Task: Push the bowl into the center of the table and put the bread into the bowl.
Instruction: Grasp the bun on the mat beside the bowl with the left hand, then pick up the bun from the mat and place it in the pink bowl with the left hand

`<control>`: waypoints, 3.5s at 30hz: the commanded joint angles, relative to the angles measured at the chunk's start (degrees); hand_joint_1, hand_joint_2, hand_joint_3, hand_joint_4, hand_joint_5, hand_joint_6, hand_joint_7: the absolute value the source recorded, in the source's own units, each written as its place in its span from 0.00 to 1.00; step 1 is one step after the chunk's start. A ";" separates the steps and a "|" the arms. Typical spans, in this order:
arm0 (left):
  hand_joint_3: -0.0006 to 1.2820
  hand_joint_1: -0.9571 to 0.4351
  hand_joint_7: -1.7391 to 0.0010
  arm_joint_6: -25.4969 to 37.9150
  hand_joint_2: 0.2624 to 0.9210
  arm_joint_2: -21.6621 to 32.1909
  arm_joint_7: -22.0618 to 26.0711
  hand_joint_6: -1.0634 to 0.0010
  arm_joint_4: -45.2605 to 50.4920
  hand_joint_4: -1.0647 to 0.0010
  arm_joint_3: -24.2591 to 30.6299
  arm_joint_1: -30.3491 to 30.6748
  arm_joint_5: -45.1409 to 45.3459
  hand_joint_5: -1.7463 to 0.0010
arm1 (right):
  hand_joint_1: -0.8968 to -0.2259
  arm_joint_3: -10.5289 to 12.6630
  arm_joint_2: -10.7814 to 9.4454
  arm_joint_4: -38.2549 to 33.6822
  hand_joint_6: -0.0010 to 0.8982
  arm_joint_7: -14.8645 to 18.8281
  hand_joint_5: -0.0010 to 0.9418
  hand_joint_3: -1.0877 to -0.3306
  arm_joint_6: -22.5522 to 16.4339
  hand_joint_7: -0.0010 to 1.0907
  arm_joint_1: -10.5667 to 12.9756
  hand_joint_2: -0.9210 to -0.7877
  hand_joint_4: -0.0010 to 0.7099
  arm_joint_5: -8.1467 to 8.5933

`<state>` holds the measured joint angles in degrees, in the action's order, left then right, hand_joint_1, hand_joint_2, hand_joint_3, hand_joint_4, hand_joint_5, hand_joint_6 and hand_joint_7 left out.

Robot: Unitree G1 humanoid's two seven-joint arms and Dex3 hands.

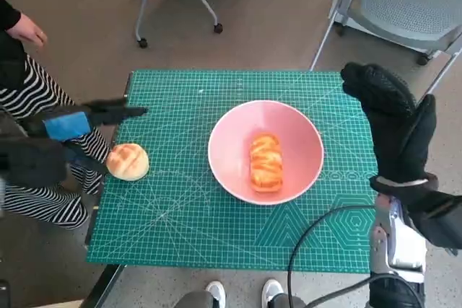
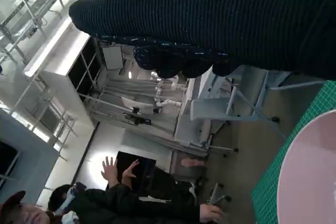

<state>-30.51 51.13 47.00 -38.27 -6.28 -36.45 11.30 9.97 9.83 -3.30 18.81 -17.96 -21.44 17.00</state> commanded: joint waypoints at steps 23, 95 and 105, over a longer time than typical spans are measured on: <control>0.01 0.65 0.99 3.47 0.76 -9.42 -10.33 0.75 -21.06 0.81 -11.58 -7.68 14.55 0.99 | 0.31 0.22 0.71 -0.28 0.13 -0.09 0.00 0.51 0.43 0.46 1.02 0.00 0.29 0.28; 0.01 0.69 0.37 -6.30 1.00 -36.37 -18.76 0.37 6.59 0.28 -11.03 -19.91 3.62 0.37 | 0.32 0.06 1.41 1.44 0.14 -0.72 0.00 0.51 0.55 0.46 2.55 0.00 0.29 0.19; 0.12 0.64 0.53 1.04 0.93 -38.20 -14.55 0.65 2.20 0.59 -14.30 -19.74 6.02 0.62 | 0.32 0.40 1.44 2.52 0.13 -1.21 0.00 0.52 0.65 0.46 3.48 0.00 0.29 0.03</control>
<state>-33.26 12.80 30.07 -36.68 -19.63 -55.21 16.34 10.19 11.00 -0.94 17.88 -18.04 -19.32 17.57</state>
